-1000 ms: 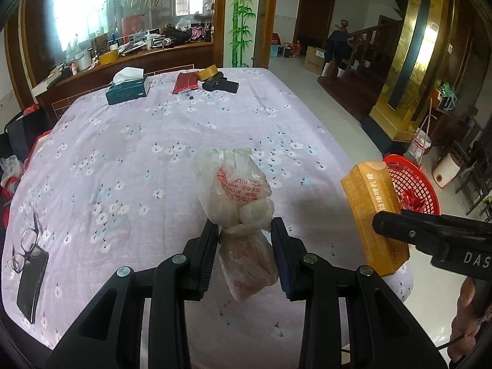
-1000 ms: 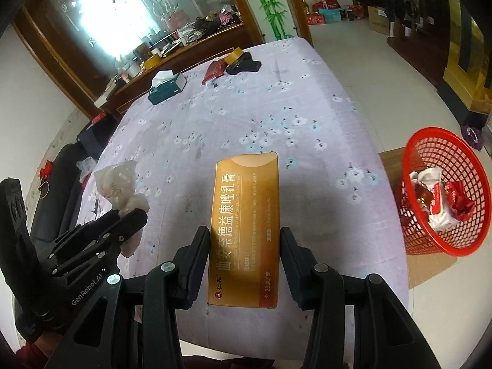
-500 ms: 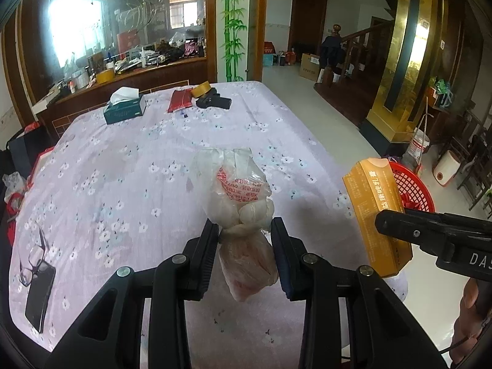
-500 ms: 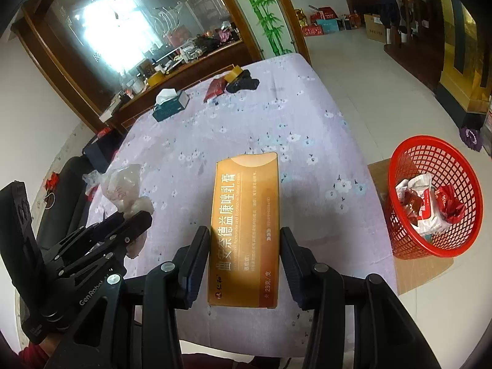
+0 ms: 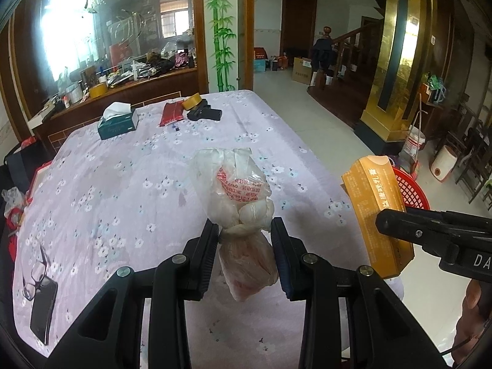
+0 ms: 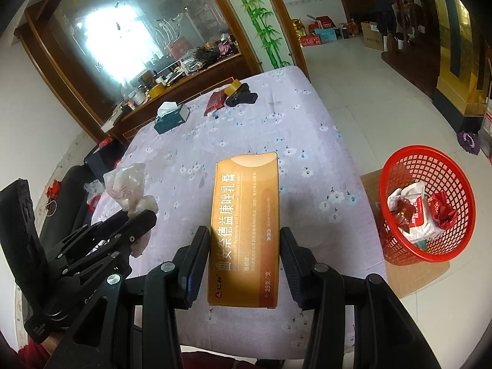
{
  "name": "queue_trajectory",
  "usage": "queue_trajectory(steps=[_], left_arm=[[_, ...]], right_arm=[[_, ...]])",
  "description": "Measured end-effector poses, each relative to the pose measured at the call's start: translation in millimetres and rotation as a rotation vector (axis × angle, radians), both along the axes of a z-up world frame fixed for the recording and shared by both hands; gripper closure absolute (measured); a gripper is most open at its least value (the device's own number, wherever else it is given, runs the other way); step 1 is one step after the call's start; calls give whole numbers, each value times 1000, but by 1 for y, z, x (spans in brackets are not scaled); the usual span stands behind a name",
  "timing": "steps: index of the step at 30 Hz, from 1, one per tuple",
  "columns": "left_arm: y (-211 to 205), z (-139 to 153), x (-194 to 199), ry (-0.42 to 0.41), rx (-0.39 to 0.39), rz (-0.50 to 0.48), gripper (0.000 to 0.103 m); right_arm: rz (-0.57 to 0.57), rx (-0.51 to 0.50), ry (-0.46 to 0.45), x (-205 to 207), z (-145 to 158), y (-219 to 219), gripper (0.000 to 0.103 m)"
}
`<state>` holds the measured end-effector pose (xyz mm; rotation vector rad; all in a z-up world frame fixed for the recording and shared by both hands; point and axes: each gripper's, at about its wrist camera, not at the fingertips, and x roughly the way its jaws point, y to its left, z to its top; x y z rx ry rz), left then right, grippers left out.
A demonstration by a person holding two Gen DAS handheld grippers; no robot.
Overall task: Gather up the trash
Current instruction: 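Carry the plastic bag and orange box over the red basket with both tools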
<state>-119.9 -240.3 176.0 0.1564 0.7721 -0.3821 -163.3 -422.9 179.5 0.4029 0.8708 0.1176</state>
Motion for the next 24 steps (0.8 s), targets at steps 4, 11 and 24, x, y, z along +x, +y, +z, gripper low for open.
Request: queue_trajectory(steps=[4,11,24], left_arm=[[-9,1,1,-6,8,-18,69],[-28,0,3,2,13,-49,69],[-65,-8,3,34,18,-124,69]], right_arm=[[-13,2,-6,-2,3,-7,53],[-44,7,-8,-6,4,-23,53],[-124,21,9,-16,-1,-61,53]])
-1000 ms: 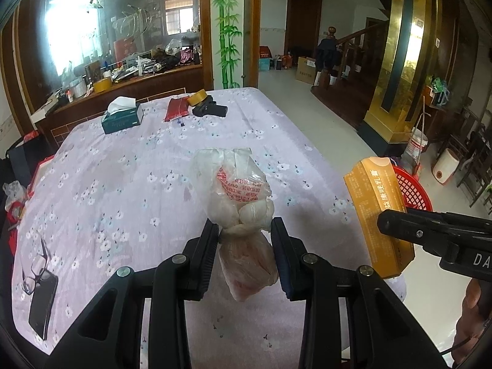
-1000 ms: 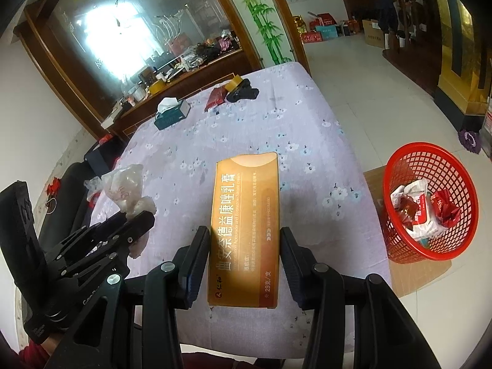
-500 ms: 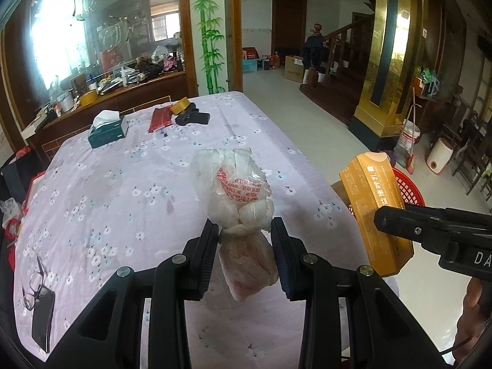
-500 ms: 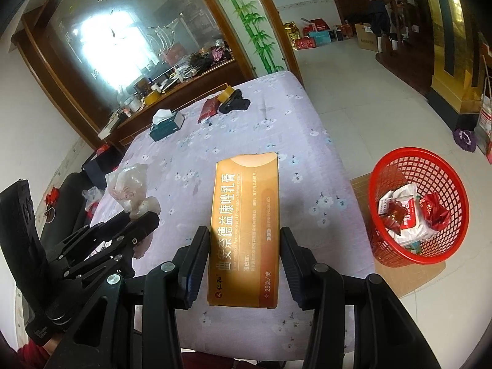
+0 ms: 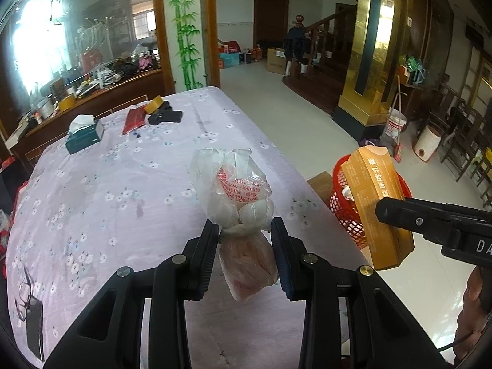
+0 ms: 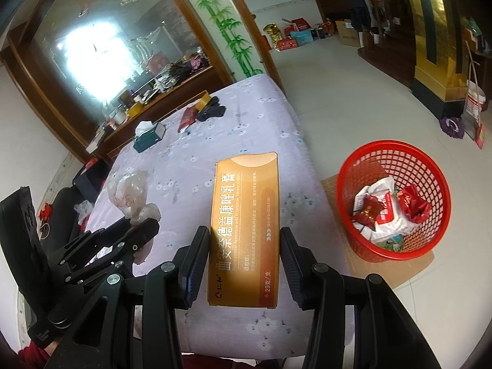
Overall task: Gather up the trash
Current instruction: 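Carry the plastic bag and orange box over the red basket with both tools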
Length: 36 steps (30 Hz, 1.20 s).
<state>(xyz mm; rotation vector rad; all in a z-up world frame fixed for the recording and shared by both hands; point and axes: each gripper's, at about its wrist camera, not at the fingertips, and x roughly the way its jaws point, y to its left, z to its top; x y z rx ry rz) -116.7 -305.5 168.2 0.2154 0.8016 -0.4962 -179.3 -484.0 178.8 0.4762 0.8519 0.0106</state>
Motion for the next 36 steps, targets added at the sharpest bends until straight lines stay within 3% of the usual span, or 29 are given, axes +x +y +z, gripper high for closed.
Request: queue_trajectory(steps=[17,36], left_arm=[[-68,-6,-7,16,23,-155,69],[-128,1,-26,8,4,-253,69]], right_arm=[[-170,32,-8,-32,-2,-64,53],[-282,34,-6,-70,1,-116,53]])
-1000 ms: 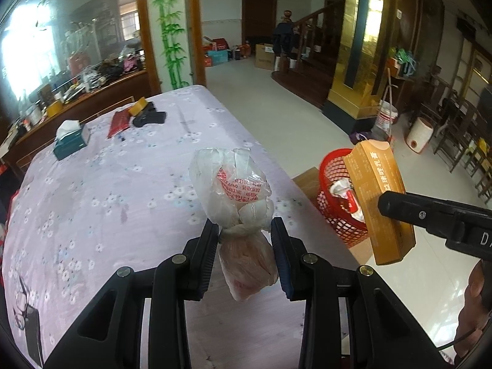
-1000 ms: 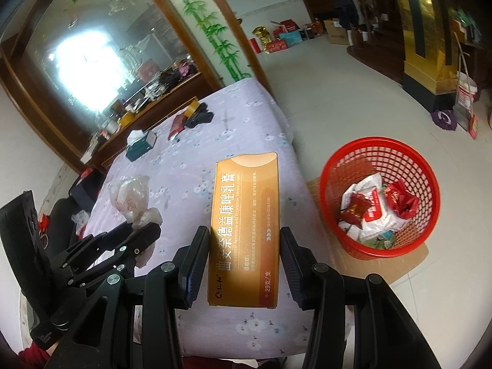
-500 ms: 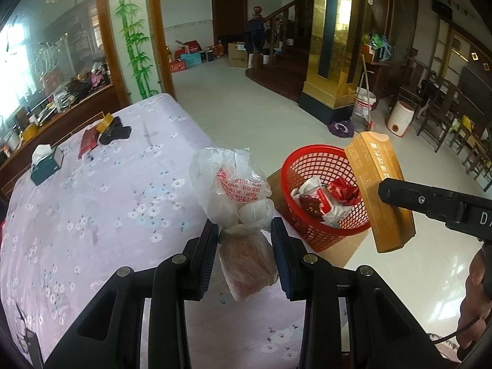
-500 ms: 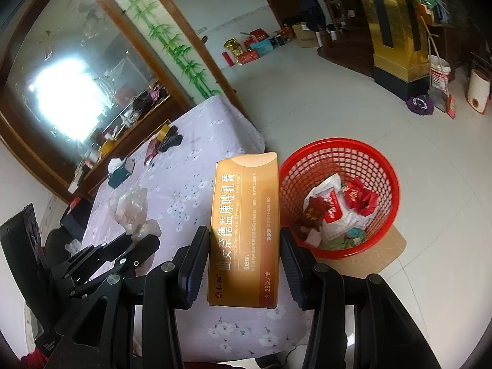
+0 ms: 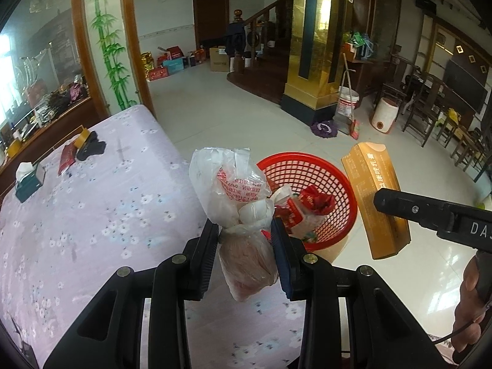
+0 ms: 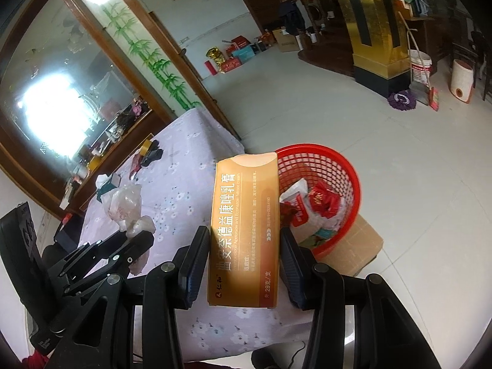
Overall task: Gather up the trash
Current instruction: 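Carry the plastic bag and orange box over the red basket with both tools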
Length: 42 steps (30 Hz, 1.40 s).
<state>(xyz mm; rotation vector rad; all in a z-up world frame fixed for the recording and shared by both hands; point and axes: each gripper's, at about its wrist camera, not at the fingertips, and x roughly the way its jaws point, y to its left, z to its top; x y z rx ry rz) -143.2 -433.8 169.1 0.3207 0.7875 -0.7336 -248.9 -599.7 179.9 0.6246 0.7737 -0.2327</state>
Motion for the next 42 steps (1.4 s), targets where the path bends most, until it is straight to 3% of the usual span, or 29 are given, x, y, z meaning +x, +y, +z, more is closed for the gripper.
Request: queue_trajectory(steps=[22,42], left_arm=[[-37,-6,-3,47,-13,-31,69],[-59,-28,29,96,11,2,69]], right_arm=[[-39,-12,14,-16,0,-32,53],[7,-8,43,25,-11,-44,53]])
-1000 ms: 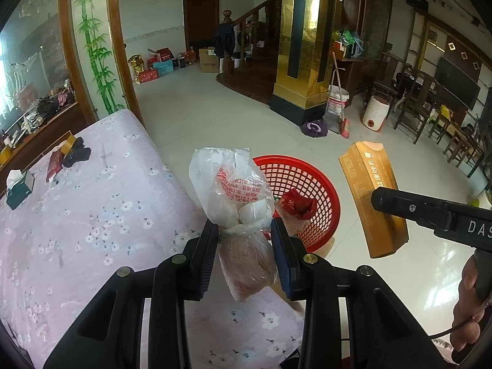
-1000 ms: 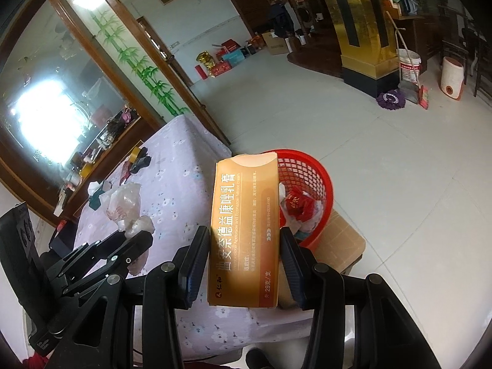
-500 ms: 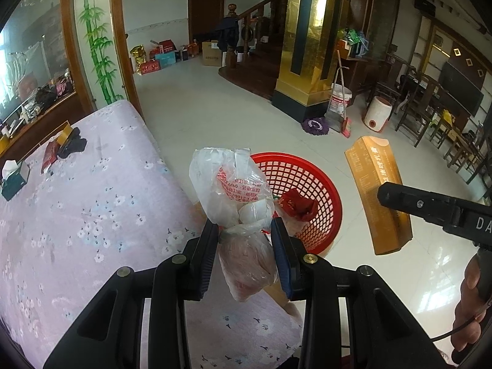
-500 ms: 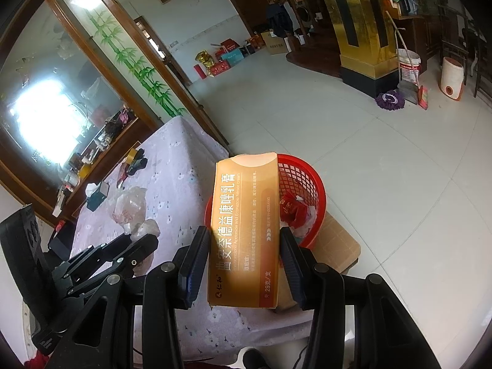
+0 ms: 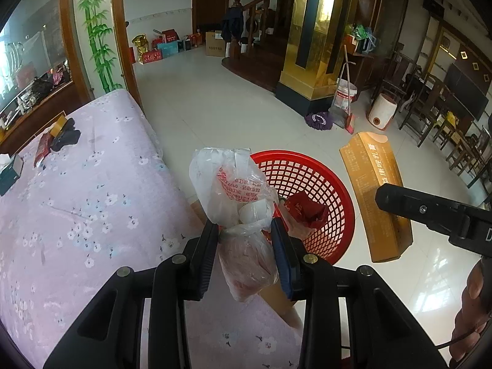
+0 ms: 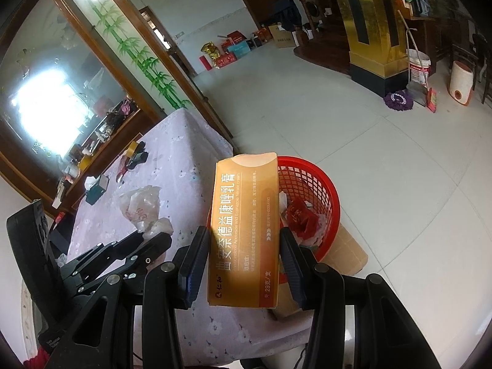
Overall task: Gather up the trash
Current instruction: 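Carry the plastic bag and orange box over the red basket with both tools, then lower the bag and box into the basket and open both tools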
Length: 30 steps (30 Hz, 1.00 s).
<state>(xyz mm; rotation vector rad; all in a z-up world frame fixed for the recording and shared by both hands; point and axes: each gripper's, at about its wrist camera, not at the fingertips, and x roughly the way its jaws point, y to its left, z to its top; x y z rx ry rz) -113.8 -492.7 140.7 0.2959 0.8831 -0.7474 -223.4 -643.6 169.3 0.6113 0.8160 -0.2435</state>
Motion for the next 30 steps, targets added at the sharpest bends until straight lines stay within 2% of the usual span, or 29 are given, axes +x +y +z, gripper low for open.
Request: queue_trajectory(steps=[15,30], left_arm=[[-30,-17,3,-5,48,-32,69],[-47,-28,6,-4,62,-60,69]], right_arm=[[-20,17,45,18,-23,-20,53],[-34,25,74,27,-35,-32,53]])
